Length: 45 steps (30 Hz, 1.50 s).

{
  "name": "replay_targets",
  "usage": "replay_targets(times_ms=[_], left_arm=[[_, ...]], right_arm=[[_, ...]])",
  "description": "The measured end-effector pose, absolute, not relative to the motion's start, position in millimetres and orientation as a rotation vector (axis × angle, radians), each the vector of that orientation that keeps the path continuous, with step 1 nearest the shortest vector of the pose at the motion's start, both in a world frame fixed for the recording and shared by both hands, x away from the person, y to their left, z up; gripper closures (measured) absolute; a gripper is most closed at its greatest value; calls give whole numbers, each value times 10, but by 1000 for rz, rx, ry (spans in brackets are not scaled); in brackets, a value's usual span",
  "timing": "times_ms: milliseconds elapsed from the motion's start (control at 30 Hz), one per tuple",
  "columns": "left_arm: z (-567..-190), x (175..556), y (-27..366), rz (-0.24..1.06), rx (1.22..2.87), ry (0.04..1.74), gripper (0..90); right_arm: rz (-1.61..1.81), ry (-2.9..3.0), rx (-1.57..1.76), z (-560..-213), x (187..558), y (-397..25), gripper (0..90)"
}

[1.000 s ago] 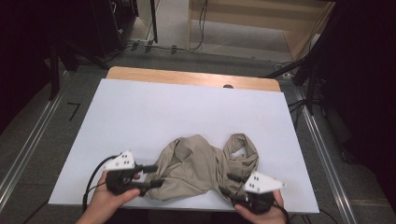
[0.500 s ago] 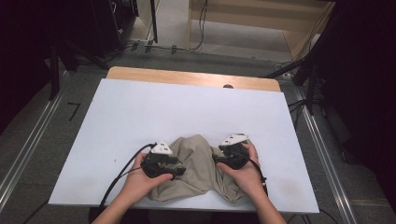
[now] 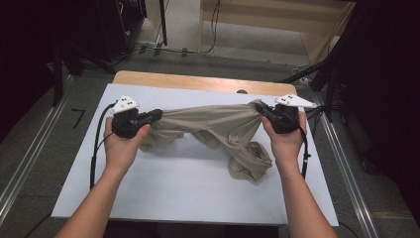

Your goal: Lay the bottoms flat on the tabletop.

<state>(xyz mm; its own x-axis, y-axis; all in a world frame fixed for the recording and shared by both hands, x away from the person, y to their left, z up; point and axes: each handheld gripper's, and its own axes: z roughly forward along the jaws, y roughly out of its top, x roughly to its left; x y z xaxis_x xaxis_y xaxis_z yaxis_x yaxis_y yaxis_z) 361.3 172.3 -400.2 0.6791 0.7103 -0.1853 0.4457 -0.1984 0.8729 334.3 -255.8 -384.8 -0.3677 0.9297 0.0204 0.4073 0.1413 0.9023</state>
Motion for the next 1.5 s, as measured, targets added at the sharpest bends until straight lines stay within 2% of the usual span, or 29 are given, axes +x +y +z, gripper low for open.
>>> replay_targets(times_ms=[33,67,100,133,200,267,300,333,367,400,433,500,533,567,600,633,667,700,733,767,800,833,867,967,1167,1267,1400,1433,1500], left_arm=[[-4002,3613,1723,314,1839,913,868],[-4157,3626,1704,180,1946,914,870],[-4157,3626,1704,180,1946,914,866],[-4377,3525,1664,101,2087,885,865],[-4503,3432,1669,63,2140,842,869],[-4660,3309,1730,27,2169,811,889],[-4738,3246,1796,50,2124,815,809],[-4738,3246,1796,50,2124,815,709],[-4762,3245,1824,90,2095,835,709],[-4773,3300,1846,173,2041,903,428],[-4769,3347,1845,197,2013,927,379],[-4762,3413,1822,230,1996,953,296],[-4764,3451,1794,260,1994,959,296],[-4777,3516,1737,294,2006,972,277],[-4831,3607,1645,271,2040,981,266],[-4831,3607,1645,271,2040,981,274],[-4919,3680,1549,231,2081,993,316],[-4919,3680,1549,231,2081,993,367],[-4965,3701,1509,213,2110,994,367],[-5007,3700,1471,241,2143,991,467],[-4986,3679,1484,306,2176,991,741],[-4986,3679,1484,306,2176,991,851],[-4957,3651,1552,216,2133,1013,871],[-4938,3535,1578,237,2163,970,879],[-4866,3003,1747,193,2139,854,885],[-4832,2560,1793,108,2176,739,887],[-4821,2249,1758,-23,2222,610,888],[-4804,2151,1733,-81,2236,569,887],[-4733,2097,1697,-120,2231,509,880]], right_arm=[[1188,1855,1279,-3848,3343,-2558,854],[1193,1880,1332,-3927,3343,-2582,837],[1172,1925,1355,-3999,3346,-2584,809],[1142,2007,1391,-4116,3346,-2586,776],[1123,2077,1404,-4240,3308,-2597,760],[1109,2166,1405,-4460,3176,-2639,646],[1125,2202,1413,-4680,3017,-2693,443],[1117,2208,1410,-4746,2974,-2702,357],[1117,2208,1410,-4746,2974,-2702,357],[1092,2204,1417,-4925,2872,-2724,219],[1084,2202,1440,-4977,2855,-2726,188],[1061,2191,1492,-5108,2838,-2715,186],[1061,2191,1492,-5108,2838,-2715,186],[1058,2191,1499,-5142,2836,-2704,221],[1064,2201,1490,-5204,2821,-2647,337],[1064,2201,1490,-5204,2821,-2647,337],[1083,2219,1462,-5193,2806,-2605,501],[1083,2219,1462,-5193,2806,-2605,501],[1099,2234,1472,-5190,2803,-2593,564],[1106,2243,1475,-5191,2796,-2577,605],[1100,2246,1462,-5179,2768,-2549,683],[1100,2246,1462,-5179,2768,-2549,683],[1087,2236,1443,-5148,2718,-2528,716],[1088,2221,1410,-5119,2642,-2517,723],[1129,2192,1322,-5025,2285,-2530,723],[1130,2192,1303,-4985,2024,-2601,722],[1088,2226,1296,-4994,1835,-2662,722],[1083,2227,1296,-4998,1796,-2688,718],[1078,2209,1322,-4990,1734,-2788,641]])
